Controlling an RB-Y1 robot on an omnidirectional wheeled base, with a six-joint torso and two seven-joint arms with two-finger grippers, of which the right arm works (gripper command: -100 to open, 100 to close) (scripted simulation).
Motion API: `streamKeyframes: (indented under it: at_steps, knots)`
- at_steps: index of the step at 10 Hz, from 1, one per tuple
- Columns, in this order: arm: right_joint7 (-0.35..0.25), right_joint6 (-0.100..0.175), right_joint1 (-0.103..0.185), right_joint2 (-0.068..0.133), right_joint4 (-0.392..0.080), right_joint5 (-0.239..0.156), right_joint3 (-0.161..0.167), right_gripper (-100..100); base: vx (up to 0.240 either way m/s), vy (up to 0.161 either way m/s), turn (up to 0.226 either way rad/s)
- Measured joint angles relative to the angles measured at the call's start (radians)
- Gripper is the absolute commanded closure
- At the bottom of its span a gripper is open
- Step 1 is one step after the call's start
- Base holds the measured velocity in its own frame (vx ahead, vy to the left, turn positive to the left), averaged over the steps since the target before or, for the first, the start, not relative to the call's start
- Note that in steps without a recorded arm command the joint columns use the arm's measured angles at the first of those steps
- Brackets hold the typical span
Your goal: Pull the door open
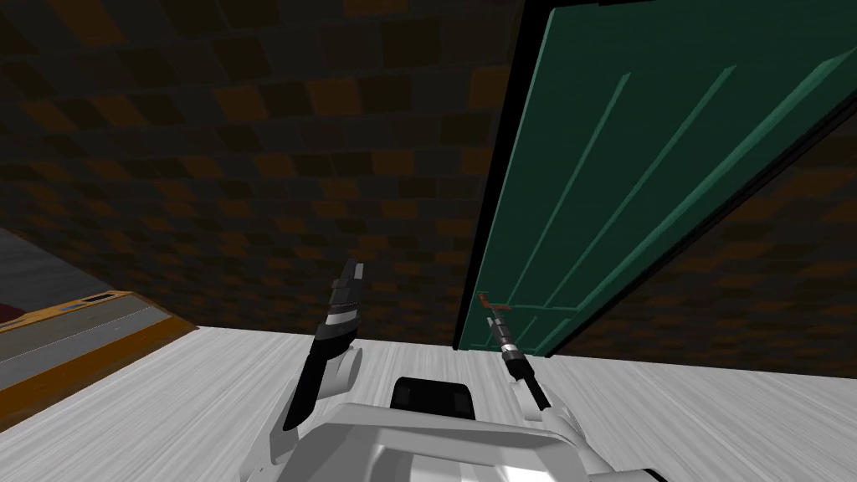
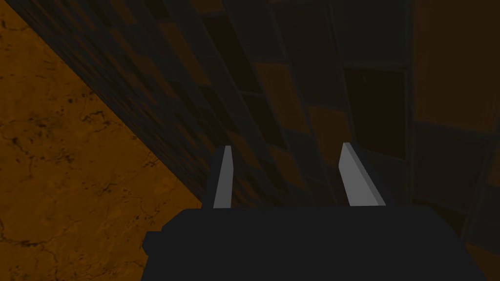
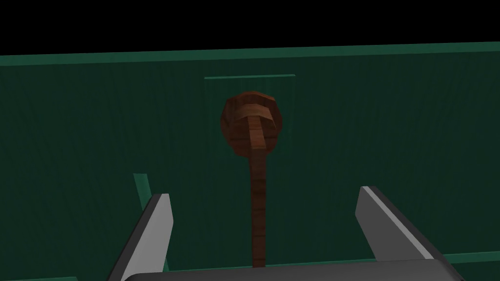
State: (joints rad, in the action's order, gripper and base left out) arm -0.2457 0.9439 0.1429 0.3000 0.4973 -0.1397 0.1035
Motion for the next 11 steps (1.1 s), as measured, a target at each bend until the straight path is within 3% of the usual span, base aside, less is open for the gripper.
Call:
streamKeyframes:
  at_steps: [1,2,3,4,5,6,11]
  knots:
    - [-0.001,0.004,-0.001,0.004,-0.015,-0.004,-0.006,-100,0.086,-0.007,0.258]
    - [-0.008,0.002,-0.024,0.023,0.0,-0.013,-0.021,-100,0.081,-0.022,0.14]
    - [-0.01,0.013,-0.012,0.024,-0.028,-0.018,-0.029,-100,0.092,-0.027,0.198]
    - [-0.01,0.011,-0.026,0.032,-0.013,-0.025,-0.041,-100,0.082,-0.036,0.106]
    - [-0.012,0.019,-0.017,0.036,-0.035,-0.029,-0.046,-100,0.032,-0.017,0.011]
    - [-0.013,0.022,-0.015,0.037,-0.039,-0.029,-0.047,100,0.0,0.0,0.0]
    - [-0.012,0.017,-0.017,0.037,-0.036,-0.029,-0.047,100,-0.005,0.002,-0.001]
